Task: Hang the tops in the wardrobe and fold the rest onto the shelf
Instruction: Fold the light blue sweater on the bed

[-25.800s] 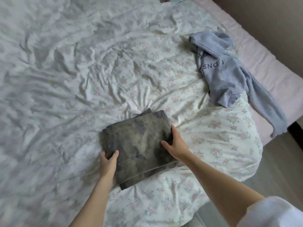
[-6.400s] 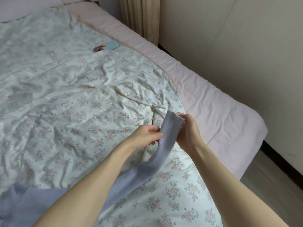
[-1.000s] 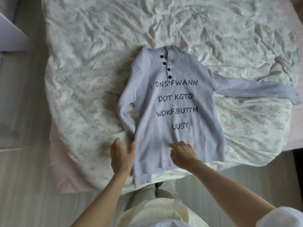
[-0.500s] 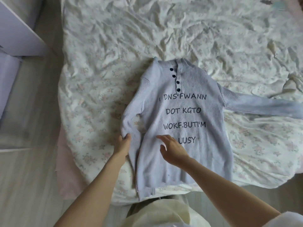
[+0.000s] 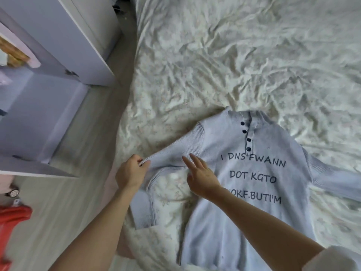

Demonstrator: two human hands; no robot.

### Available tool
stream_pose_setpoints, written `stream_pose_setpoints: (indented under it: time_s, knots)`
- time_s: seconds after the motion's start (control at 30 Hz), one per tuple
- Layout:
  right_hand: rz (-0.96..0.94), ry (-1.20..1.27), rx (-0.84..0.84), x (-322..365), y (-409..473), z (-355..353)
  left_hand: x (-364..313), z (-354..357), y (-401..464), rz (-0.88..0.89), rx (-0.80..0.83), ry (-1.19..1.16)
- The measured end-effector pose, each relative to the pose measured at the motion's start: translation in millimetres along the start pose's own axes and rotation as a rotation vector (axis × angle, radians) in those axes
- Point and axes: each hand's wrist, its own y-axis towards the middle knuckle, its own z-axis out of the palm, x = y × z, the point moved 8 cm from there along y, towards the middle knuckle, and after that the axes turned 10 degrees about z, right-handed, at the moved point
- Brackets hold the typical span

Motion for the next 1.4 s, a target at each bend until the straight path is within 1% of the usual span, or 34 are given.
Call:
stream_pose_setpoints:
  time_s: [0.03,0.07,0.13,0.2,0.3,0.37,0.4,0.43,0.5,0.57,0.63,0.7,0.77,0.83,0.9,0.93,0.97,1.07,1.13,1.17,1.23,1.3,1.33,1.4]
  knots:
    - [-0.004,-0.021,0.019,2,6,4,5,5,5,-0.006,0.045,-0.021]
    - [-0.012,-0.039,0.040,5,11,9,11,15,8,-0.016,0.110,-0.091]
    - [-0.056,-0.085,0.060,14,17,19,25,37,3,-0.042,0.265,-0.319]
    - [-0.131,-0.122,0.064,26,15,31,39,55,-11,-0.072,0.386,-0.485]
    - [-0.178,-0.155,0.140,44,4,61,66,71,-28,-0.099,0.485,-0.605]
    - [-0.136,-0.159,0.188,51,-2,81,75,73,-32,-0.053,0.559,-0.565]
    - [-0.103,-0.140,0.207,50,-4,87,74,72,-32,-0.015,0.569,-0.527]
    - [-0.065,-0.114,0.218,52,-5,93,76,68,-28,0.026,0.555,-0.484]
    - [-0.002,-0.055,0.217,57,-5,99,78,55,-16,0.095,0.459,-0.356]
    - [0.040,0.018,0.202,68,-7,101,79,36,-6,0.117,0.376,-0.252]
    - [0.075,0.113,0.203,79,-10,100,76,26,1,0.122,0.372,-0.231]
    - [0.116,0.219,0.224,91,-15,100,74,22,4,0.075,0.457,-0.304]
    - [0.206,0.411,0.226,94,-18,100,67,23,1,-0.011,0.577,-0.438]
    - [0.366,0.754,0.220,87,-22,102,55,23,-3,-0.096,0.625,-0.596]
    - [0.517,1.177,0.250,78,-28,108,38,27,-14,-0.230,0.678,-0.863]
    - [0.565,1.327,0.256,76,-30,109,28,30,-19,-0.284,0.718,-0.999]
    - [0.601,1.414,0.249,71,-33,109,17,33,-26,-0.307,0.768,-1.100]
    - [0.647,1.530,0.199,51,-40,104,-15,47,-49,-0.371,0.959,-1.282]
    - [0.701,1.470,0.151,34,-46,99,-30,54,-59,-0.406,1.021,-1.289]
    - [0.739,1.387,0.103,21,-51,91,-39,59,-62,-0.383,1.031,-1.254]
    - [0.788,1.285,0.055,-1,-59,75,-54,65,-58,-0.291,0.953,-1.188]
    - [0.811,1.340,0.041,-21,-67,57,-67,67,-52,-0.226,0.834,-1.139]
    - [0.820,1.383,0.016,-34,-72,45,-75,69,-48,-0.165,0.778,-1.077]
    - [0.831,1.453,-0.057,-58,-77,23,-85,67,-36,0.037,0.644,-0.828]
